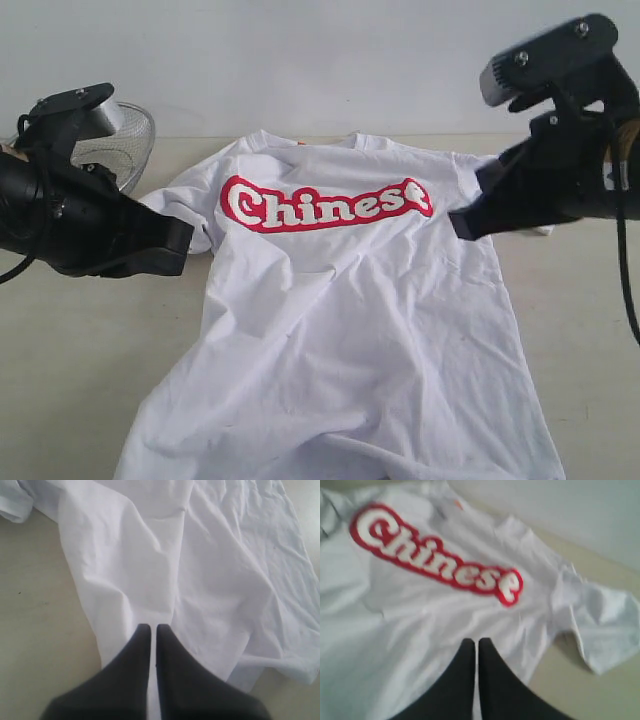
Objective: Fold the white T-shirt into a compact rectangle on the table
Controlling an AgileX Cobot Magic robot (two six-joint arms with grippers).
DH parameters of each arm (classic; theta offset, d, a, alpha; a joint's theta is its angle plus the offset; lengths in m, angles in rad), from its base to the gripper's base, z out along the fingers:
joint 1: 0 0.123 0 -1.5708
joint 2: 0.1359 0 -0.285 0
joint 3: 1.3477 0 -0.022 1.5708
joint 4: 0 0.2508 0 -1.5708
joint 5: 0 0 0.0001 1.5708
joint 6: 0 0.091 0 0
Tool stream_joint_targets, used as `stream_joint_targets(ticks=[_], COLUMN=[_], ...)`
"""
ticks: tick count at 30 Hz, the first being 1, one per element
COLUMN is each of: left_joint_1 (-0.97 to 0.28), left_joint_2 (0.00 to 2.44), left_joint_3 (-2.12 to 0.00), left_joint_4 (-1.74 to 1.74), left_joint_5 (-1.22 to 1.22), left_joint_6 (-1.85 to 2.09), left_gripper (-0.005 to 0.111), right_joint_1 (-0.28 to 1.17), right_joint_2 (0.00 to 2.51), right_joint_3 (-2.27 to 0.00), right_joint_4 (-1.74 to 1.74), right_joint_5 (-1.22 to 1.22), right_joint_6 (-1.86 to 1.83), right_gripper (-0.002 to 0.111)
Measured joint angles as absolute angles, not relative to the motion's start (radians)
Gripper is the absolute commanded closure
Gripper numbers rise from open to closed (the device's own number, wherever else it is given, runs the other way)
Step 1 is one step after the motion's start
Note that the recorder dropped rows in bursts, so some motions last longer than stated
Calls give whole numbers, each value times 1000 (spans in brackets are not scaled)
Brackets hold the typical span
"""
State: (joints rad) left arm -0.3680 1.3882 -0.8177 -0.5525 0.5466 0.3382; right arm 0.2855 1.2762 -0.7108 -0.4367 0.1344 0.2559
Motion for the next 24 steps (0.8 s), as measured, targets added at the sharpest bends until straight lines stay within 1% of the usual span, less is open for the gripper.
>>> stream_joint_targets(ticks=[3,6,11,18,24], left_joint_1=[-368,-368,-368,-368,-368], left_joint_2=[1388,1388,1388,1388,1388], left_joint_3=[-818,-818,-818,-818,-818], left_joint_4=[-553,-553,-553,-553,-553], left_joint_5=[547,547,547,545,545], left_joint_6=[338,339,339,341,341], left_gripper=[102,102,102,102,102], right_joint_1=[287,288,288,288,288], right_joint_2=[1274,1265,1254,1303,1387], right_joint_3=[-724,-728,-731,-732,-652], right_joint_4=[-214,-66,26,113,168], right_joint_5=[370,556,758,773,676], right_joint_6=[137,69,48,15,-6], right_gripper=[108,108,108,108,108])
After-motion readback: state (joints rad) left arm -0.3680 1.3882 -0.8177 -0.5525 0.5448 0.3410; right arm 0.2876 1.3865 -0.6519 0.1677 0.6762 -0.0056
